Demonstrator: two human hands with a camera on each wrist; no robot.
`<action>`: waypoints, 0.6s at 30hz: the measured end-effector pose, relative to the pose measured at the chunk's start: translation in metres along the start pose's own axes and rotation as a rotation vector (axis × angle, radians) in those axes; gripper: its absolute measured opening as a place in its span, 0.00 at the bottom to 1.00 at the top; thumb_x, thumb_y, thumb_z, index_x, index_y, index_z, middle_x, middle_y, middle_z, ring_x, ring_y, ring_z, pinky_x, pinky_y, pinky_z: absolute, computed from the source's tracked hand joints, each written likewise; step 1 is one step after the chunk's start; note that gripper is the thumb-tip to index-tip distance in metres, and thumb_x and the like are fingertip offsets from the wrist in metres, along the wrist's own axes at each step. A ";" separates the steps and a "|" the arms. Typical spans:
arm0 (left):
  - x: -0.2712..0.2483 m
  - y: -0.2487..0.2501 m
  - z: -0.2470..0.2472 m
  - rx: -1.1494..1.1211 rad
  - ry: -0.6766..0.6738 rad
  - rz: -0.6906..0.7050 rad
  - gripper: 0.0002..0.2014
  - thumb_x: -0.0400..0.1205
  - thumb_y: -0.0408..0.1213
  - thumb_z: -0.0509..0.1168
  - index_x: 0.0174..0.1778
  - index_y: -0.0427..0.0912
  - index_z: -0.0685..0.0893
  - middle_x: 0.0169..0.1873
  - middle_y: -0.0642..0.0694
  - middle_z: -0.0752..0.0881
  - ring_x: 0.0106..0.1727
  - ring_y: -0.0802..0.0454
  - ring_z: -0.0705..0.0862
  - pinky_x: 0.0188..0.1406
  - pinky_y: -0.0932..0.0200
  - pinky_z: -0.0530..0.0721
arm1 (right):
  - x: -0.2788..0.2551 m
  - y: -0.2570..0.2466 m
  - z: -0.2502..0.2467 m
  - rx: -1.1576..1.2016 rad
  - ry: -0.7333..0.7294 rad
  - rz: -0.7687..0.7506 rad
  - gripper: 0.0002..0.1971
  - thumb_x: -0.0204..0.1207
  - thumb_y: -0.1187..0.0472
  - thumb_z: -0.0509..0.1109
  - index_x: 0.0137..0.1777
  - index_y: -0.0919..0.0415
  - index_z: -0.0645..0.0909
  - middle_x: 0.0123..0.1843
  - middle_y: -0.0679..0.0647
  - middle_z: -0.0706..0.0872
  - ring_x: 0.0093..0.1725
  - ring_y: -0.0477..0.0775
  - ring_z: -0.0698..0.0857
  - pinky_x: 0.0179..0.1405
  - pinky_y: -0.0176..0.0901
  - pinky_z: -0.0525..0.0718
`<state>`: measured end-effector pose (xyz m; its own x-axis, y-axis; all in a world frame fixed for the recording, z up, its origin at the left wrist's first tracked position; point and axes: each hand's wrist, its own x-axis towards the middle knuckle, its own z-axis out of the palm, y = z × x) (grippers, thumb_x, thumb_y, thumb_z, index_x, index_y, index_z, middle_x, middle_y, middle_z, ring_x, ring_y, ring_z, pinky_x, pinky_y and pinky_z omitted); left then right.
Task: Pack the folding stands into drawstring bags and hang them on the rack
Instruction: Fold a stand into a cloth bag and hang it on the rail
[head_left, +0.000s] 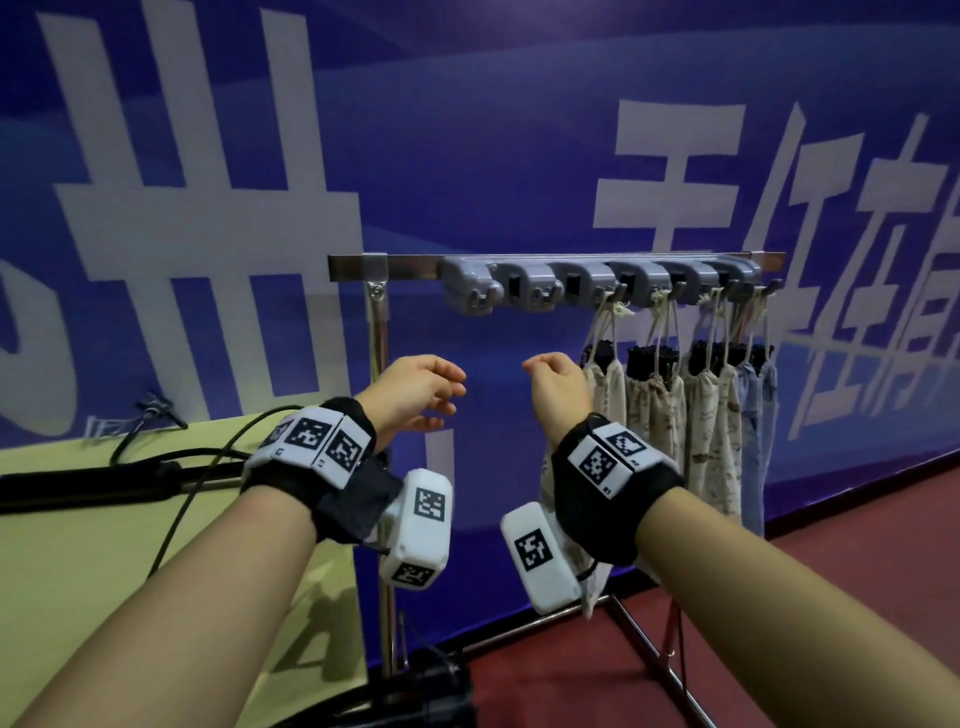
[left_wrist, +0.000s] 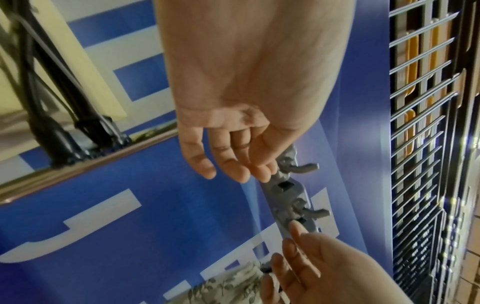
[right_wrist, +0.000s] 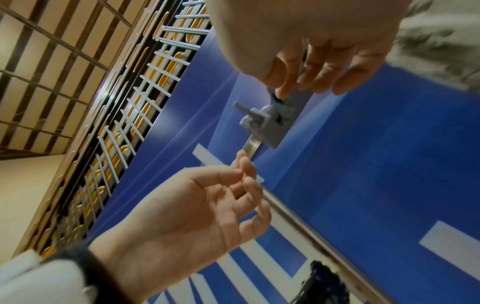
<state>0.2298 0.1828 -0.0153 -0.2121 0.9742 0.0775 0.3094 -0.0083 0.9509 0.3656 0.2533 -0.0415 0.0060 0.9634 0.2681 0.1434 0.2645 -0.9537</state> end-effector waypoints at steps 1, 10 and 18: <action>-0.004 0.000 -0.007 -0.001 0.012 0.003 0.11 0.83 0.25 0.58 0.42 0.44 0.79 0.37 0.50 0.83 0.34 0.55 0.80 0.36 0.60 0.79 | -0.005 -0.003 0.007 -0.011 -0.017 -0.008 0.12 0.79 0.61 0.60 0.34 0.49 0.73 0.45 0.59 0.77 0.43 0.56 0.76 0.43 0.46 0.73; -0.058 -0.004 -0.087 0.080 0.090 -0.039 0.10 0.83 0.25 0.58 0.43 0.44 0.79 0.36 0.49 0.82 0.34 0.54 0.79 0.38 0.59 0.79 | -0.062 -0.049 0.056 -0.227 -0.371 -0.114 0.06 0.80 0.62 0.59 0.44 0.61 0.75 0.32 0.50 0.74 0.33 0.49 0.73 0.39 0.45 0.74; -0.101 -0.033 -0.153 0.057 0.230 -0.162 0.08 0.84 0.27 0.58 0.45 0.43 0.78 0.41 0.47 0.81 0.36 0.54 0.79 0.40 0.59 0.80 | -0.103 -0.073 0.097 -0.327 -0.614 -0.071 0.07 0.80 0.63 0.61 0.53 0.63 0.78 0.47 0.58 0.78 0.34 0.49 0.74 0.27 0.38 0.74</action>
<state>0.0992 0.0503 -0.0088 -0.4655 0.8850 -0.0015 0.3050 0.1621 0.9384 0.2582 0.1392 -0.0128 -0.5612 0.8202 0.1108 0.4141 0.3941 -0.8205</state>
